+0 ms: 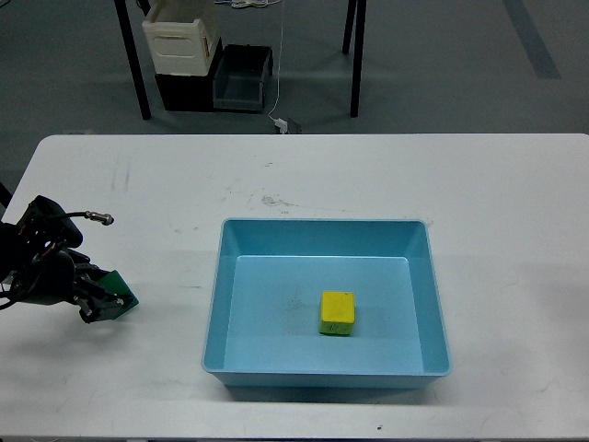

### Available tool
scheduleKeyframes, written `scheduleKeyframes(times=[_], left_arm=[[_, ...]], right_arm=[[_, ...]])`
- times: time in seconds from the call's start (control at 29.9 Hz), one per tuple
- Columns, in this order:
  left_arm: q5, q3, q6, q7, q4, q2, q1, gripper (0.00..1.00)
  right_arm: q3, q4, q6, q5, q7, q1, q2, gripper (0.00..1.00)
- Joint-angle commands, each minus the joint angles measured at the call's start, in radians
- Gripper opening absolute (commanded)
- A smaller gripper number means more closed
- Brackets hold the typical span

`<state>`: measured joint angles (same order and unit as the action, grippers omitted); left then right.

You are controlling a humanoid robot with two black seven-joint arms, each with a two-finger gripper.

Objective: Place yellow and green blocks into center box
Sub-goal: 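Lift the green cube with the left gripper and carry it over the tub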

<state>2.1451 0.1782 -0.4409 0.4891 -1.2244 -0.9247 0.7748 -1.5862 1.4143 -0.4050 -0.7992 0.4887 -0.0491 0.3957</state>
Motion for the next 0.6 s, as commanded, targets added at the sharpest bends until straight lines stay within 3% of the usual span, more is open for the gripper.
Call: scheduleKeyframes(times=[0.0, 0.13, 0.3, 0.57], left_arm=[[-0.008, -0.002, 0.049, 0.000, 0.000, -0.006, 0.007, 0.28], [-0.027, 0.000, 0.103, 0.000, 0.009, -0.042, 0.059, 0.27], [-0.163, 0.009, 0.103, 0.000, -0.015, -0.105, 0.147, 0.27], [-0.335, 0.004, 0.085, 0.000, -0.194, -0.082, 0.322, 0.27]], right_arm=[[-0.001, 0.000, 0.000, 0.000, 0.000, 0.000, -0.001, 1.00], [-0.001, 0.000, 0.000, 0.000, 0.000, 0.000, -0.001, 1.00], [0.000, 0.000, 0.008, 0.000, 0.000, 0.000, -0.001, 1.00], [0.000, -0.017, 0.011, 0.000, 0.000, 0.000, -0.001, 1.00]])
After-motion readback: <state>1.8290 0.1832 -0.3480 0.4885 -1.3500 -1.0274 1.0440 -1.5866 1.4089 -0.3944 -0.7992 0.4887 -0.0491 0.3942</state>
